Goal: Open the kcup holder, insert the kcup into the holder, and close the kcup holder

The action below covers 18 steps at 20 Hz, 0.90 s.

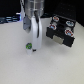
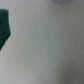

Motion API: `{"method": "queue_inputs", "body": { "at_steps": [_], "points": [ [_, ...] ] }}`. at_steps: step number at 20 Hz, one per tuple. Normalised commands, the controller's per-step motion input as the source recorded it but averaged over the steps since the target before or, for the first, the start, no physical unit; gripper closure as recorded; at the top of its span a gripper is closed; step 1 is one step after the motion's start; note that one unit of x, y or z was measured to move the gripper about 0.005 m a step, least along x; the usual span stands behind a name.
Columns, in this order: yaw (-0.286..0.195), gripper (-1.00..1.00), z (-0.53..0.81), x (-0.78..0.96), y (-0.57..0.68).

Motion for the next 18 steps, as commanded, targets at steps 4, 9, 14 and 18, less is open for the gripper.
{"method": "queue_inputs", "body": {
  "at_steps": [4, 9, 14, 18],
  "points": [
    [-0.281, -1.0, -0.37, -0.08, -0.29],
    [-0.214, -1.0, -0.28, 0.0, -0.1],
    [-0.067, -1.0, -0.11, -0.08, -0.02],
    [-0.016, -1.0, -0.01, -0.14, -0.02]
  ]
}}
